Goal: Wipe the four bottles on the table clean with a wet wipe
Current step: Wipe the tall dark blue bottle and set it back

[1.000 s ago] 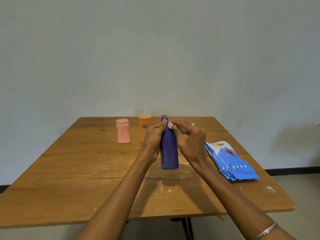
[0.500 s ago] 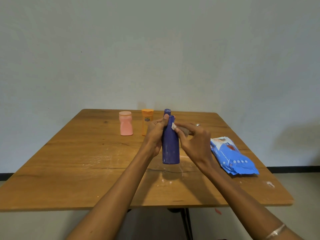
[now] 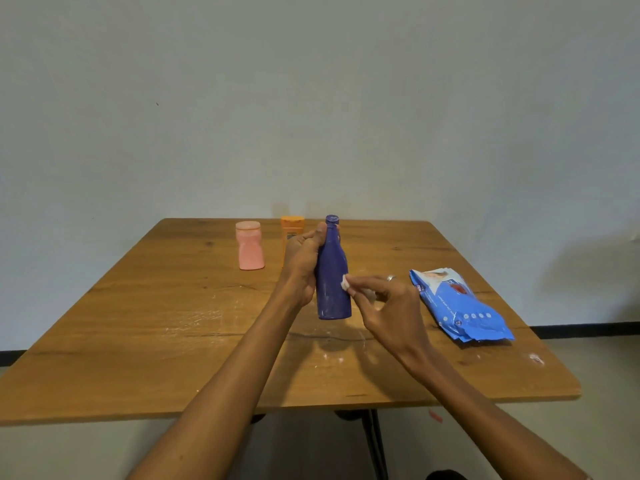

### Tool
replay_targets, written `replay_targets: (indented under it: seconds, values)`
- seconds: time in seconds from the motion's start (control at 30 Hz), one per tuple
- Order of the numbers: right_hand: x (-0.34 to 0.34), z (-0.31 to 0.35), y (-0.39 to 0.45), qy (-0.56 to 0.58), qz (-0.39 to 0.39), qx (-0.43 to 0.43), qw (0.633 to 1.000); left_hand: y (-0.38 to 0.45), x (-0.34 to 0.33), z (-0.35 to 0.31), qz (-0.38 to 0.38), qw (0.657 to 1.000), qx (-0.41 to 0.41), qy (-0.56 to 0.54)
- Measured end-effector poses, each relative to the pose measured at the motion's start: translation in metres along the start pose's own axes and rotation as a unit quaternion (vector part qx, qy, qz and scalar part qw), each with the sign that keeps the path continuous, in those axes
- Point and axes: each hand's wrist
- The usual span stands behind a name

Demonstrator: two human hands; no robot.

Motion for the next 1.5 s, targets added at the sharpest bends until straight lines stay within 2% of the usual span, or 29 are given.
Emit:
replay_targets:
  seconds: [0.13,0.43,0.6,0.73,1.07,1.3,1.5]
  values:
    - [-0.003,0.0,-0.016,0.008,-0.015,-0.005,1.0,0.002,-0.001,0.003,0.001,1.0,0.007,0.005]
    - [-0.002,0.002,0.028,0.002,-0.077,-0.011,0.997,0.001,-0.009,0.008,-0.012,1.0,-0.008,0.026]
    - [-0.003,0.002,-0.01,0.015,-0.041,-0.021,0.999,0.004,-0.007,0.01,-0.011,1.0,0.001,-0.015]
    - [-0.004,0.001,-0.043,0.001,-0.004,-0.029,1.0,0.005,-0.005,0.012,-0.031,0.999,0.001,0.007]
    - [-0.01,0.005,0.001,0.013,-0.067,-0.048,0.997,0.0,-0.009,0.017,-0.015,1.0,0.001,-0.001]
    - [-0.014,0.006,-0.05,0.017,-0.05,-0.073,0.996,0.004,-0.007,0.012,-0.035,0.999,0.005,-0.003]
    - [-0.02,0.015,-0.064,-0.015,-0.079,-0.062,0.995,0.004,-0.012,0.015,-0.046,0.999,0.0,-0.019]
Point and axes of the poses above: each hand's wrist, its own y-axis towards the middle knuckle, its own x-axis out of the back of the hand, z = x × y, and after that the axes turned 6 degrees about x, right-handed
